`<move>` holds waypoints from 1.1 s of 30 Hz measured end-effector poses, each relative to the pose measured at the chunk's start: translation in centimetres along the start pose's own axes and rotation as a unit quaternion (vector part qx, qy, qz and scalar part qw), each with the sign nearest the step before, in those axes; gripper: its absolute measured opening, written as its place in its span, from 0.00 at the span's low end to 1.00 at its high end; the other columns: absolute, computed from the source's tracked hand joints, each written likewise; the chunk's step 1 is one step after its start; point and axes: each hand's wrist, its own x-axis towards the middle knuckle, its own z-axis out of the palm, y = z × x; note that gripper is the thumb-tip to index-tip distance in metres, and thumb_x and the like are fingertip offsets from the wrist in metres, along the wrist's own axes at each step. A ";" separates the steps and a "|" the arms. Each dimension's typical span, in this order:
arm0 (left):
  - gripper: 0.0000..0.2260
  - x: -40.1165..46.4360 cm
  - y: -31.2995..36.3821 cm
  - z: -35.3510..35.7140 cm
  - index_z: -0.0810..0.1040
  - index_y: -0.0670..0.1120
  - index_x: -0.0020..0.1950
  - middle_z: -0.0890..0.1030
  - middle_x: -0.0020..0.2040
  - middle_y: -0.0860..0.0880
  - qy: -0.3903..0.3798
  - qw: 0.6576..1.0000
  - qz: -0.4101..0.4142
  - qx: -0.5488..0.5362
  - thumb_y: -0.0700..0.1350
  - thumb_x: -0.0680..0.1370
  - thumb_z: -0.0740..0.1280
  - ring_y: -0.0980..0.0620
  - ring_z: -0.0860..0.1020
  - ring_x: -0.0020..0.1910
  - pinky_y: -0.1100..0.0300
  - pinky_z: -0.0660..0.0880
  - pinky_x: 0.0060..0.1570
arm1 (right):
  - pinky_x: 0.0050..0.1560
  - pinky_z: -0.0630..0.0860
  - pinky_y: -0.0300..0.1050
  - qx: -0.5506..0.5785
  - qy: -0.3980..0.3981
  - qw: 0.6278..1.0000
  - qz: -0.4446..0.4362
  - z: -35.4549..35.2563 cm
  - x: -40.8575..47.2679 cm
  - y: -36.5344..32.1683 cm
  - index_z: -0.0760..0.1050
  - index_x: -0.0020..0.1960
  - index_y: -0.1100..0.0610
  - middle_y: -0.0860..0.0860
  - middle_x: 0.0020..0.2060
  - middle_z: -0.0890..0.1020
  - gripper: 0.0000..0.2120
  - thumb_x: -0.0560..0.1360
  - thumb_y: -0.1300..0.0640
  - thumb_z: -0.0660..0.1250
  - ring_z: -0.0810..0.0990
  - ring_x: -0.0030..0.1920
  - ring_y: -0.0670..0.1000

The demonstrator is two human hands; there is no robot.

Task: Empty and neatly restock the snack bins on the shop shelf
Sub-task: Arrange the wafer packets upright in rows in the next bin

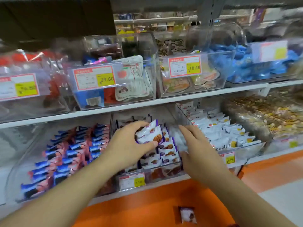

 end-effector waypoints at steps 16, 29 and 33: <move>0.30 11.3 -6.8 4.7 0.71 0.58 0.76 0.69 0.73 0.52 -0.014 0.965 0.005 0.264 0.64 0.76 0.71 0.44 0.64 0.73 0.51 0.63 0.70 | 0.78 0.57 0.62 -0.140 0.054 0.988 -0.039 3.2 2.6 4.0 0.74 0.71 0.58 0.57 0.68 0.75 0.38 0.62 0.61 0.77 0.64 0.77 0.63; 0.36 12.1 -6.6 4.4 0.70 0.63 0.76 0.68 0.73 0.54 -0.044 0.968 -0.055 0.242 0.68 0.70 0.74 0.43 0.64 0.74 0.46 0.65 0.74 | 0.79 0.58 0.64 -0.120 0.072 0.989 -0.040 3.3 2.6 5.3 0.72 0.75 0.51 0.56 0.72 0.72 0.33 0.70 0.56 0.72 0.60 0.79 0.62; 0.34 11.6 -6.7 4.1 0.72 0.62 0.74 0.70 0.72 0.54 -0.029 0.970 -0.035 0.240 0.67 0.70 0.76 0.44 0.66 0.73 0.43 0.67 0.72 | 0.80 0.55 0.63 -0.120 0.076 0.989 -0.037 3.2 2.5 5.6 0.71 0.76 0.48 0.55 0.74 0.70 0.33 0.71 0.55 0.71 0.57 0.80 0.61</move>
